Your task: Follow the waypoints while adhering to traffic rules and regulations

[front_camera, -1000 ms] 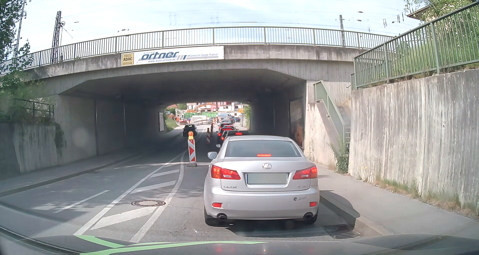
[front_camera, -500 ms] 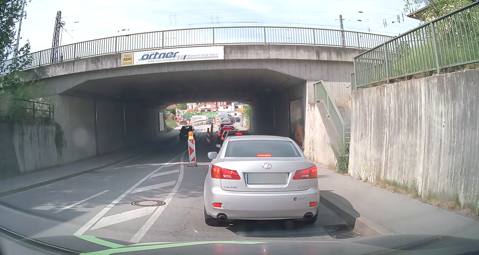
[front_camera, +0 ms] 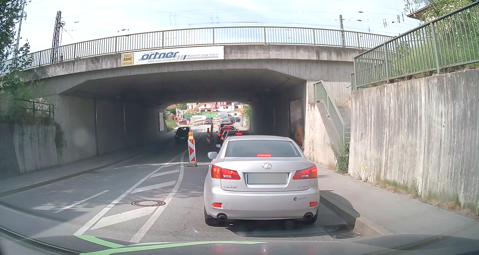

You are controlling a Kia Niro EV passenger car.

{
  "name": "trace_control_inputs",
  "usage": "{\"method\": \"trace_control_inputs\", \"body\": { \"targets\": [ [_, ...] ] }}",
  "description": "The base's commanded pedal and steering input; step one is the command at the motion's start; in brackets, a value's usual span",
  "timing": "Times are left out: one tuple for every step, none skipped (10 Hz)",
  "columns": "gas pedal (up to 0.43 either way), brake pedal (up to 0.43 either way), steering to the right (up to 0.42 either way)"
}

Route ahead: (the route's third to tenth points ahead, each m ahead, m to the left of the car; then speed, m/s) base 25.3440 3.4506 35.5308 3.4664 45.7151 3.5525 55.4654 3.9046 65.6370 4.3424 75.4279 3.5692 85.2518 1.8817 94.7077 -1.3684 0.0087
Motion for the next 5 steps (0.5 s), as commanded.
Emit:
{"method": "trace_control_inputs", "body": {
  "targets": [
    [0.0,0.305,-0.003],
    [0.0,0.299,-0.003],
    [0.0,0.299,-0.003],
    [0.0,0.299,-0.003],
    [0.0,0.299,-0.003]
  ]
}}
